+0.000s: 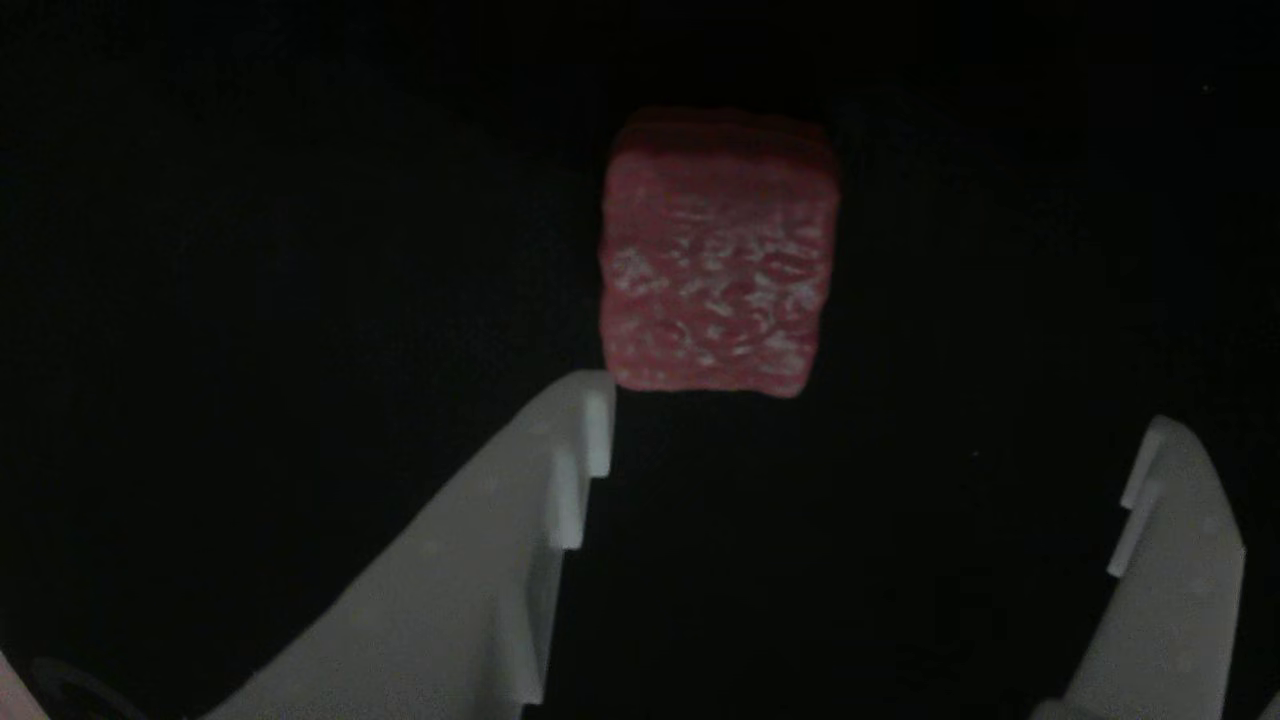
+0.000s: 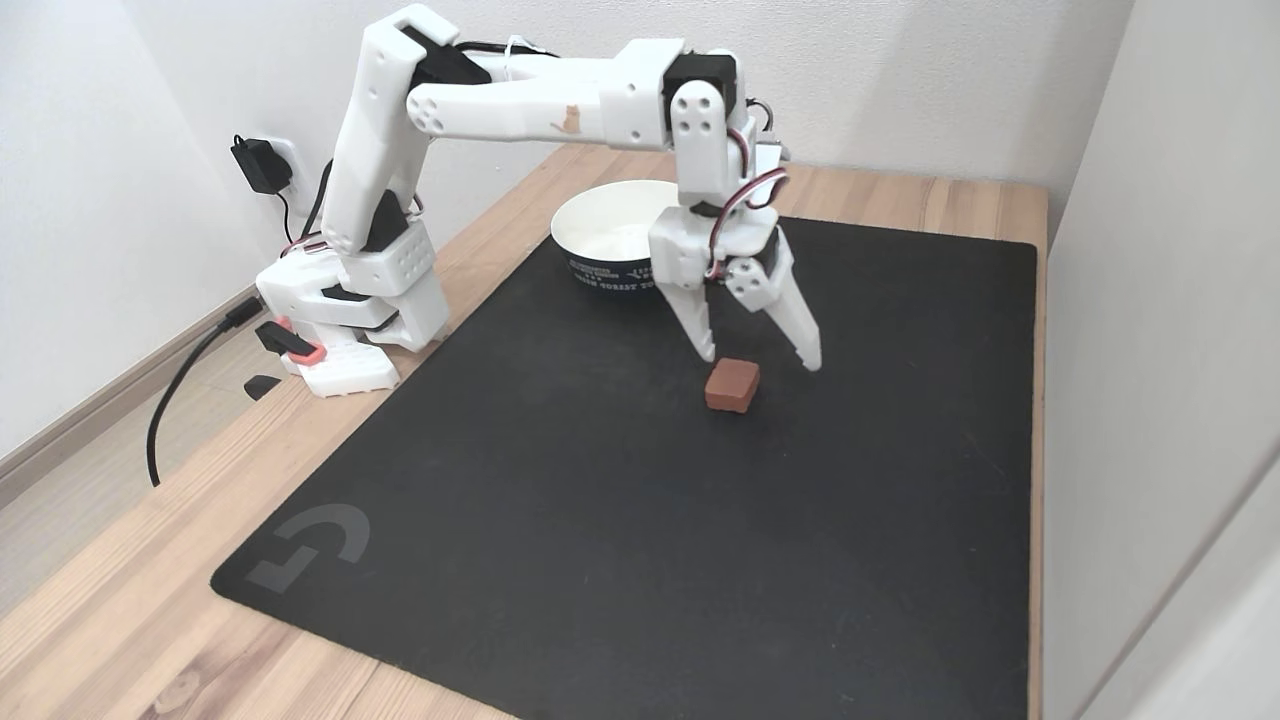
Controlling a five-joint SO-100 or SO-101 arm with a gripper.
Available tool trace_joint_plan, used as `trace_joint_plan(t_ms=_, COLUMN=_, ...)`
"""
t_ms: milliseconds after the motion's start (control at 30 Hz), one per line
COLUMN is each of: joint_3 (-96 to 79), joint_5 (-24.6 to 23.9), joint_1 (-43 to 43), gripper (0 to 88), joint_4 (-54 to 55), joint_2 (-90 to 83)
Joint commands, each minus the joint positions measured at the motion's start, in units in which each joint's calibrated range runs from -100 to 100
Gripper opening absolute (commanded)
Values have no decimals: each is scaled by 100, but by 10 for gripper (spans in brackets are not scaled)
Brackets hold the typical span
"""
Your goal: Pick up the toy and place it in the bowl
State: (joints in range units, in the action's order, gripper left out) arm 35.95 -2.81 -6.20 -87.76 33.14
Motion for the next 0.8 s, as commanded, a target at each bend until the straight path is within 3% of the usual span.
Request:
trace_joint_plan(t_ms=0, joint_3=150, joint_5=-12, joint_1=-20, gripper=360, joint_4=-64, joint_2=-8)
trace_joint_plan(t_ms=767, joint_3=-30, joint_5=-17, joint_1=30, gripper=360, joint_4=12, joint_2=825)
